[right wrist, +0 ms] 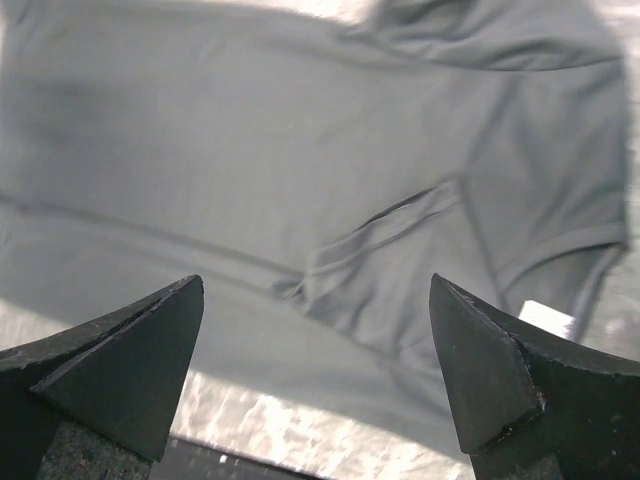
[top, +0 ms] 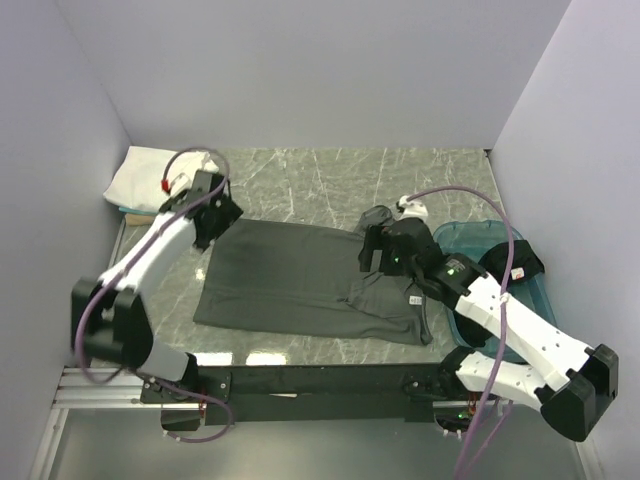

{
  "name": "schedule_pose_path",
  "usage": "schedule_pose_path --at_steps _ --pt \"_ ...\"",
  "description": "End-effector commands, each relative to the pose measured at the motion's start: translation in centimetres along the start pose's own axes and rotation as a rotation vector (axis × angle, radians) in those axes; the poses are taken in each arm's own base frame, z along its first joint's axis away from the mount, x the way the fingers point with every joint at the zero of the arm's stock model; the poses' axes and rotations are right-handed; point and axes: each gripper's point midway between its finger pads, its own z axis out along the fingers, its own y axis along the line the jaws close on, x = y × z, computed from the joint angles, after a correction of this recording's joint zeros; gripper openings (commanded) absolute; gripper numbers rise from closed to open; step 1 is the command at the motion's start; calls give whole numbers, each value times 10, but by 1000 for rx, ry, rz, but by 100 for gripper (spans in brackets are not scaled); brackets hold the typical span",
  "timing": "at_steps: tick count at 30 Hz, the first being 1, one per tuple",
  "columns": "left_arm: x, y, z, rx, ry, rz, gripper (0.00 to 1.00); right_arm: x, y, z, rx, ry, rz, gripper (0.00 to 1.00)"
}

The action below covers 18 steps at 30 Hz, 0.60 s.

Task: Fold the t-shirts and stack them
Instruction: Fold the tshirt

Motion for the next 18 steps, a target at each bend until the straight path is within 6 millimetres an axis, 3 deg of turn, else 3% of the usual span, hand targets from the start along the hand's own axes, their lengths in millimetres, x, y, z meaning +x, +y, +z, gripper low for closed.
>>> schedule_pose_path --at_steps 1,2,7,8,10,11,13,18 --pt "-32 -29 13 -35 -75 36 99 -8 -18 1 17 -26 40 100" --pt "-25 -27 32 -89 -50 60 100 -9 -32 4 47 -30 61 100" --pt "-33 -44 73 -152 -27 100 99 -8 -53 5 83 -40 74 100" --pt "-26 -40 92 -195 -2 117 97 -6 -54 6 81 -35 70 100" --pt "-33 -47 101 -219 -13 122 90 -5 -54 9 74 -24 62 100" --pt "-28 -43 117 -255 -7 140 87 -4 -55 11 76 -17 58 100" --pt "-33 -52 126 -251 -12 146 78 -2 -58 16 89 -4 54 100" --pt "-27 -45 152 -311 7 161 61 5 -59 26 87 28 50 100"
